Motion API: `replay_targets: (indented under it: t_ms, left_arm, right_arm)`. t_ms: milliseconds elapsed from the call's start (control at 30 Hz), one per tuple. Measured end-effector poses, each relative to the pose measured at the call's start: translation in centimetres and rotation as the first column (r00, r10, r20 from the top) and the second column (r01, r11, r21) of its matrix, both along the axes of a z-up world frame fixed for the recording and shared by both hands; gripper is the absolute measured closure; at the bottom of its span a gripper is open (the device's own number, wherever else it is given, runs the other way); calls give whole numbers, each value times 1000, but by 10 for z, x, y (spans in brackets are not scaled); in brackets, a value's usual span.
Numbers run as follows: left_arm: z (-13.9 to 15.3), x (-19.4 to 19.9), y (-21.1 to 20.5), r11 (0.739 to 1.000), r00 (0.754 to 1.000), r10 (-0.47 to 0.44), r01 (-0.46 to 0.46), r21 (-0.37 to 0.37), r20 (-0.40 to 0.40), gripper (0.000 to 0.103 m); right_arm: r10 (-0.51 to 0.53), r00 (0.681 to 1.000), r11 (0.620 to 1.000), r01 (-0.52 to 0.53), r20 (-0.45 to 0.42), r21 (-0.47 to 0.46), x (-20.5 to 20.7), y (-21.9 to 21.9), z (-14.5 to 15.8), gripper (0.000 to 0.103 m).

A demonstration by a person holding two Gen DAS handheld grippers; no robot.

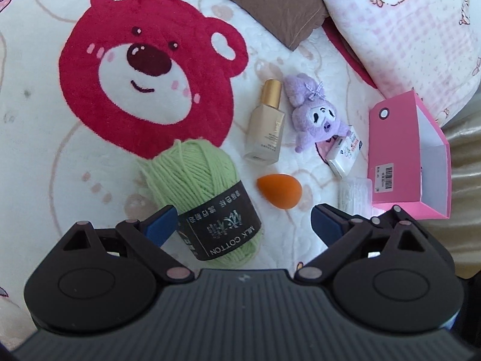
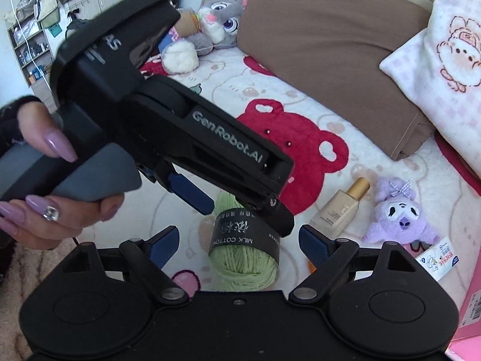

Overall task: Organize objects
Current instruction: 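Lower the left gripper onto the green yarn skein and close, then carry the green yarn skein with the left gripper into the pink box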

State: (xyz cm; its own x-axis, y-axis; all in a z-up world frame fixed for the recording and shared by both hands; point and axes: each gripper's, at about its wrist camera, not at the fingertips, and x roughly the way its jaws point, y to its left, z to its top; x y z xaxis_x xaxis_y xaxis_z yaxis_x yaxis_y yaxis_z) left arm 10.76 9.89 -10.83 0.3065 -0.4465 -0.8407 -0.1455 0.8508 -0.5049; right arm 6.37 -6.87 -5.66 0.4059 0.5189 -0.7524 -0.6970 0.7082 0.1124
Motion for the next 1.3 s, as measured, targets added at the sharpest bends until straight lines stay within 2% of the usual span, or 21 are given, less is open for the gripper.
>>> replay_targets:
  t_ms: [100, 133, 167, 233, 333, 400, 467, 500, 567, 633, 700, 733, 833, 900, 1067, 1167, 1300]
  left_arm:
    - [-11, -3, 8, 998, 999, 51, -51, -37, -7, 7]
    - [-15, -3, 8, 997, 998, 65, -65, -30, -3, 13]
    - [-18, -4, 7, 998, 998, 65, -65, -14, 3, 25]
    - [-20, -4, 5, 998, 998, 64, -64, 12, 29, 35]
    - [-19, -2, 6, 998, 996, 59, -59, 4, 60, 42]
    - [-23, -1, 9, 997, 996, 73, -74, 7, 44, 43]
    - [-29, -1, 12, 996, 996, 84, -84, 8, 16, 38]
    - [-33, -1, 14, 996, 996, 92, -92, -3, 3, 37]
    - [-38, -2, 15, 995, 995, 101, -101, -4, -8, 27]
    - [-42, -1, 9, 996, 996, 84, -84, 30, 12, 22]
    - [-46, -1, 6, 996, 996, 91, -91, 11, 6, 26]
    - [-46, -2, 5, 995, 995, 98, -98, -4, 5, 32]
    - [-33, -9, 1, 996, 994, 94, -94, -6, 55, 38]
    - [-22, -15, -2, 996, 993, 85, -84, -9, 83, 38]
    - [4, -26, -17, 999, 980, 16, -8, -38, 197, 39]
    - [22, -33, -32, 998, 963, -32, 43, -34, 268, 39]
    - [39, -35, -54, 995, 946, -68, 89, -53, 318, 39]
  right_arm:
    - [32, 1000, 998, -31, 1, -50, -1, 6, -19, 13]
    - [43, 999, 997, -43, -1, -59, -1, 7, -26, 13]
    - [47, 999, 997, -47, -3, -63, -1, 8, -32, 13]
    - [42, 999, 997, -43, -11, -62, 1, 10, -41, 13]
    - [10, 1000, 997, -11, -15, -83, 6, 17, -53, 13]
    - [4, 1000, 995, -6, -23, -95, 9, 20, -59, 14]
    - [-9, 1000, 993, 6, -23, -115, 13, 23, -64, 16]
    - [-14, 1000, 991, 10, -28, -132, 14, 24, -67, 23]
    - [-9, 998, 994, 1, -68, -110, 17, 23, -69, 29]
    - [-14, 998, 994, 8, -62, -108, 13, 23, -68, 34]
    - [-43, 996, 996, 36, -83, -83, 14, 20, -68, 36]
    - [-66, 992, 996, 60, -104, -62, 15, 17, -68, 39]
    - [-94, 989, 995, 91, -113, -29, 11, 10, -59, 46]
    - [-111, 989, 994, 111, -100, -7, 3, 6, -50, 46]
    - [-170, 985, 985, 170, 16, 21, -27, -15, -26, 47]
    - [-217, 974, 976, 214, 64, 51, -42, -32, -10, 47]
    - [-269, 957, 963, 265, 107, 50, -57, -55, 10, 46]
